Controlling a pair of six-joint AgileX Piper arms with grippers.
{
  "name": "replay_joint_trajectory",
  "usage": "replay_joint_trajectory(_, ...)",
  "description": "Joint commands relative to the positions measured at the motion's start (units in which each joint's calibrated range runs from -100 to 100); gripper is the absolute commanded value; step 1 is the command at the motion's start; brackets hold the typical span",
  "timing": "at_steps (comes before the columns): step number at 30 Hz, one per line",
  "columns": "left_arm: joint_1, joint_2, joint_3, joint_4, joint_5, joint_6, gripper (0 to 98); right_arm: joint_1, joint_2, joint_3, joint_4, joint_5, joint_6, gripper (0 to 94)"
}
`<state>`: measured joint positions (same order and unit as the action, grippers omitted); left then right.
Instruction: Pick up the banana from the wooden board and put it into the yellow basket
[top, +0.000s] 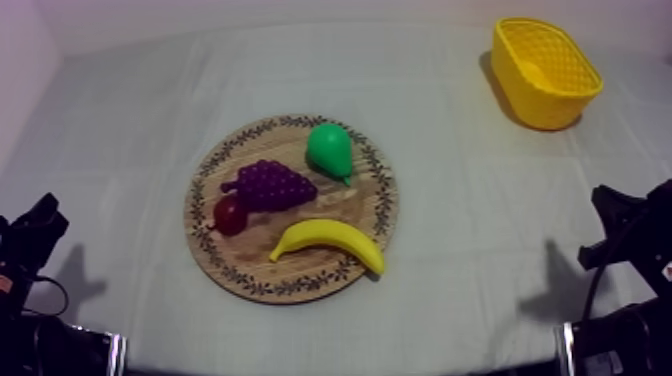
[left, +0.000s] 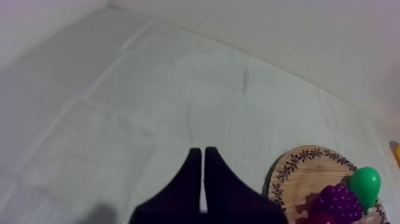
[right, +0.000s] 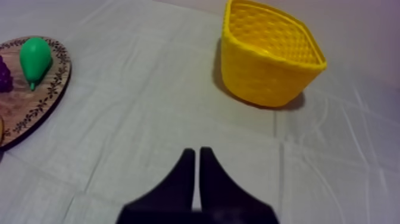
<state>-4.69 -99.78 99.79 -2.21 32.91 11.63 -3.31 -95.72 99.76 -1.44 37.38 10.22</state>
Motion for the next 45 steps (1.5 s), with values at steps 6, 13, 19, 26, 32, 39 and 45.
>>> replay_joint_trajectory(6, 0.02, -0.05, -0.01, 0.03, -0.01, 0.00, 0.1, 0.53, -0.04, 0.01, 0.44, -0.71, -6.56, 5.5)
replay_joint_trajectory(13, 0.02, -0.05, -0.01, 0.03, -0.01, 0.03, 0.1, 1.64, -0.04, 0.01, 0.58, -0.22, -6.46, 5.4)
replay_joint_trajectory(19, 0.02, -0.05, -0.01, 0.03, -0.01, -0.01, 0.1, 1.83, 0.04, 0.01, 0.68, -0.11, -5.13, 5.3)
replay_joint_trajectory(26, 0.02, -0.05, -0.01, 0.03, -0.01, 0.00, 0.1, 2.03, 1.70, -3.24, 3.87, 2.26, -6.13, 4.9)
replay_joint_trajectory(32, 0.02, -0.05, -0.01, 0.03, -0.01, 0.00, 0.1, 0.91, 13.24, -17.14, 1.89, 4.36, -1.33, 5.0)
replay_joint_trajectory(39, 0.02, -0.05, -0.01, 0.03, -0.01, -0.01, 0.1, -3.48, 28.90, -37.79, -0.34, 9.27, 4.38, 5.1)
replay_joint_trajectory(45, 0.02, -0.05, -0.01, 0.03, -0.01, 0.00, 0.1, -11.00, 40.58, -49.89, 0.96, 12.15, 6.02, 5.1)
